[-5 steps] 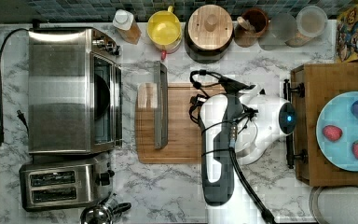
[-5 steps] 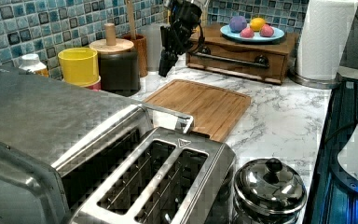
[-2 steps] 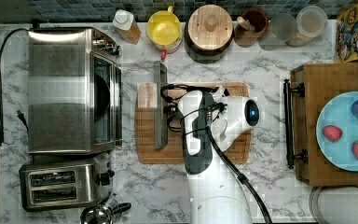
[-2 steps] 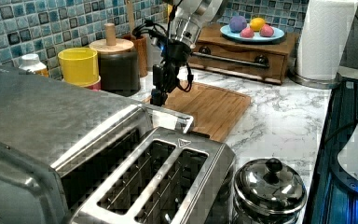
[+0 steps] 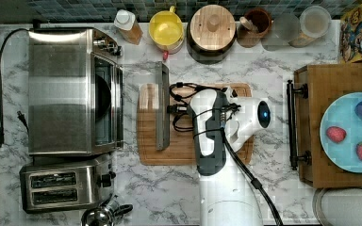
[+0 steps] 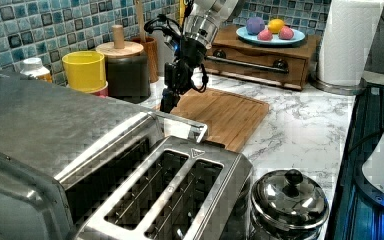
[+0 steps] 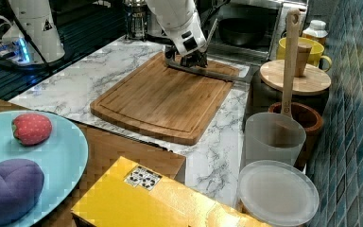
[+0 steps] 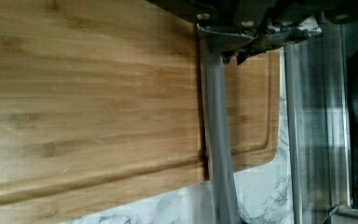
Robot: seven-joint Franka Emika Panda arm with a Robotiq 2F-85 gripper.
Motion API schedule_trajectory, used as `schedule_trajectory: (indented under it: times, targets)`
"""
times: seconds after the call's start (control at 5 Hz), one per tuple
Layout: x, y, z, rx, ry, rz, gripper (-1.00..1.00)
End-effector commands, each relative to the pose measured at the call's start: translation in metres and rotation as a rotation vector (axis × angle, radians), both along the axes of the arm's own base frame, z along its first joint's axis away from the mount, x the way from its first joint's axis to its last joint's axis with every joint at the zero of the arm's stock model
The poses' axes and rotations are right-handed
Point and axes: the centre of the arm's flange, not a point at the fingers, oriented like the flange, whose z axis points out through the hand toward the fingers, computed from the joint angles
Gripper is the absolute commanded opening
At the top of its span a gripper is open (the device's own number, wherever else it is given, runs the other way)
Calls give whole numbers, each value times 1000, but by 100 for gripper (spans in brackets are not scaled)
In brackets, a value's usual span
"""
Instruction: Close the oven.
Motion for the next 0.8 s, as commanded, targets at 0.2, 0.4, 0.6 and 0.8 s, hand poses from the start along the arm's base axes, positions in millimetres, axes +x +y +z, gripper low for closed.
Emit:
schedule_trajectory:
  times: [0.2,0.4,0.6,0.8]
  targets:
    - [51,62,8,55,0,197,-100]
    - [47,65,19,54,-34,157,-100]
    - [50,63,25,84,-17,158,-100]
    - [50,72,30,84,11,160,-100]
